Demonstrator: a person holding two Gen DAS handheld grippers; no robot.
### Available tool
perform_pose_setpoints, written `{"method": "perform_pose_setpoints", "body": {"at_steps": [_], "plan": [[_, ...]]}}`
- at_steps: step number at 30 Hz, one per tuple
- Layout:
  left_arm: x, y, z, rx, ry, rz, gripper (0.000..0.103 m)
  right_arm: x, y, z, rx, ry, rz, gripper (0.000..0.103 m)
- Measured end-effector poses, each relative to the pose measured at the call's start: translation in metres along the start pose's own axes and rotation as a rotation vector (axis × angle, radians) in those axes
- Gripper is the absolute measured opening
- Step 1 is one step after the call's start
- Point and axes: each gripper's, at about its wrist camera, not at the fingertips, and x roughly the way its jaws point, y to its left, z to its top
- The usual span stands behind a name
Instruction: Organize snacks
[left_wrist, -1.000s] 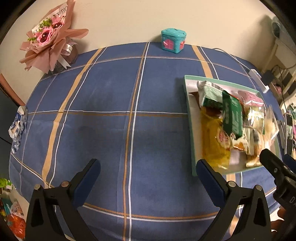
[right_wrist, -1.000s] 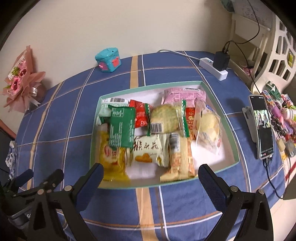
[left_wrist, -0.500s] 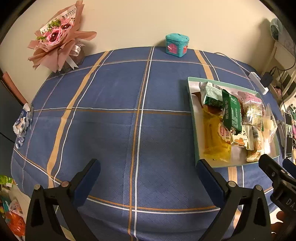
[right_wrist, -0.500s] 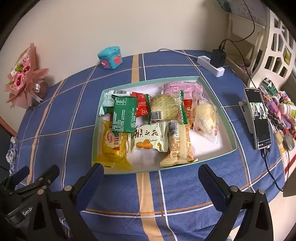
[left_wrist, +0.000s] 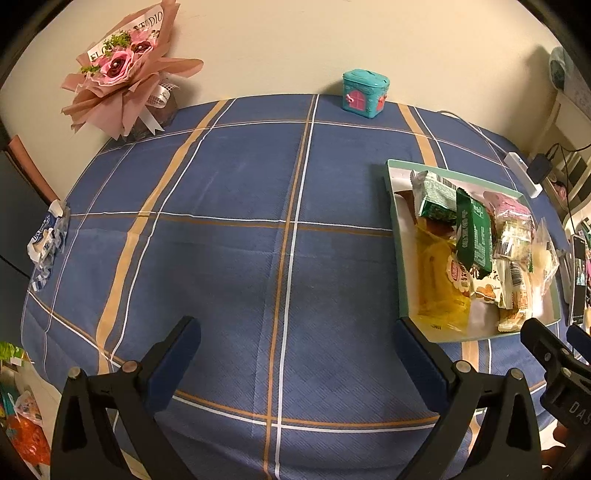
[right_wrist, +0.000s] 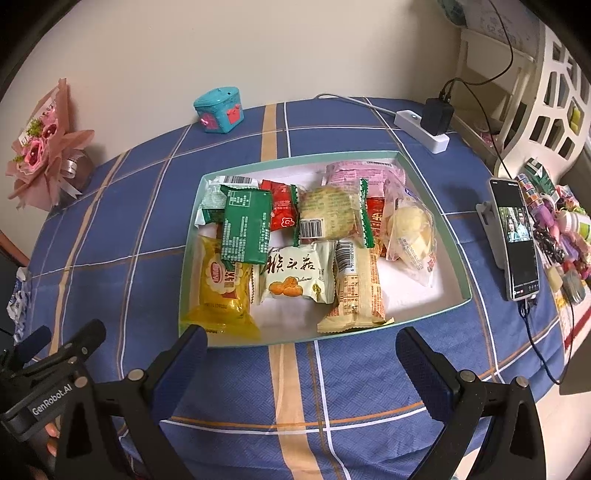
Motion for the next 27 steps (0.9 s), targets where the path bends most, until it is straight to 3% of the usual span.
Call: {"method": "perform_pose_setpoints", "body": {"at_steps": [27], "plan": [[0.0016, 0.0073, 0.0027, -0.019, -0.002, 0.004, 0.103, -0.0003, 0.0077, 0.0012, -0.036, -0.001, -0.018, 0.103]]}}
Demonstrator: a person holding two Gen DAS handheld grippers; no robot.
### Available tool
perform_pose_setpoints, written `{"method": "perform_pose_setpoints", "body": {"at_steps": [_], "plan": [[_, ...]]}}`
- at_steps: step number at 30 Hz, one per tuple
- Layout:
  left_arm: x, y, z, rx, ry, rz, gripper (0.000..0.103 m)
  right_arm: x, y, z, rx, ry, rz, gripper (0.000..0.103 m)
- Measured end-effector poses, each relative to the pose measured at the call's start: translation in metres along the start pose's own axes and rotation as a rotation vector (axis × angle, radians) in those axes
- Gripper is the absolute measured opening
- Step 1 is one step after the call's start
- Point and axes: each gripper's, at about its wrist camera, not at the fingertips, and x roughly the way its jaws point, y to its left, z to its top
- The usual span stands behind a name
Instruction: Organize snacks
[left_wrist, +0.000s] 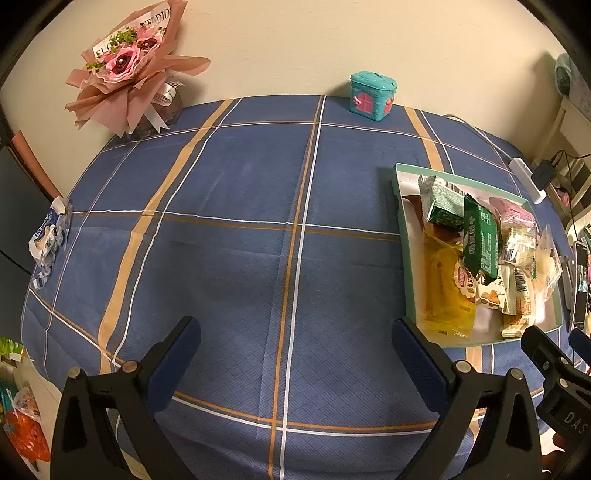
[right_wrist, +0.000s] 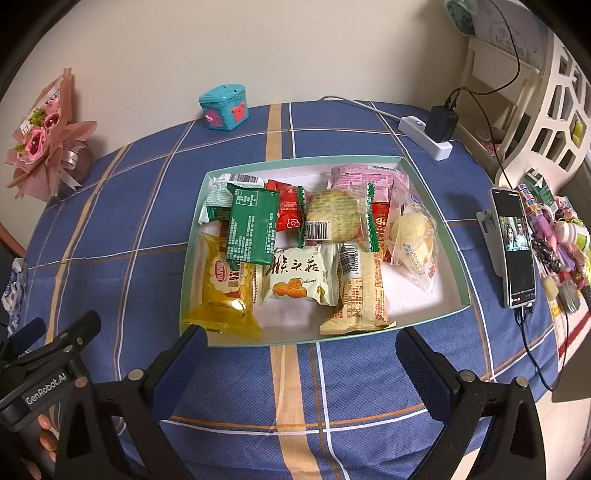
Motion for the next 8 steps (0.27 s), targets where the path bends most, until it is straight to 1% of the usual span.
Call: {"method": "perform_pose_setpoints", "body": {"at_steps": [4, 8], "plan": [[-0.0042, -0.0006, 0.0001, 0.001, -0.021, -0.002, 0.103, -0.0001, 0.0000, 0.0001, -0.001, 0.000, 0.001, 0.103], [-0.0035, -0.0001, 0.0006, -0.009, -0.018, -0.003, 0.103, -0.0002, 0.0003, -0.0002, 0.000, 0.000, -0.001, 0.103]]}}
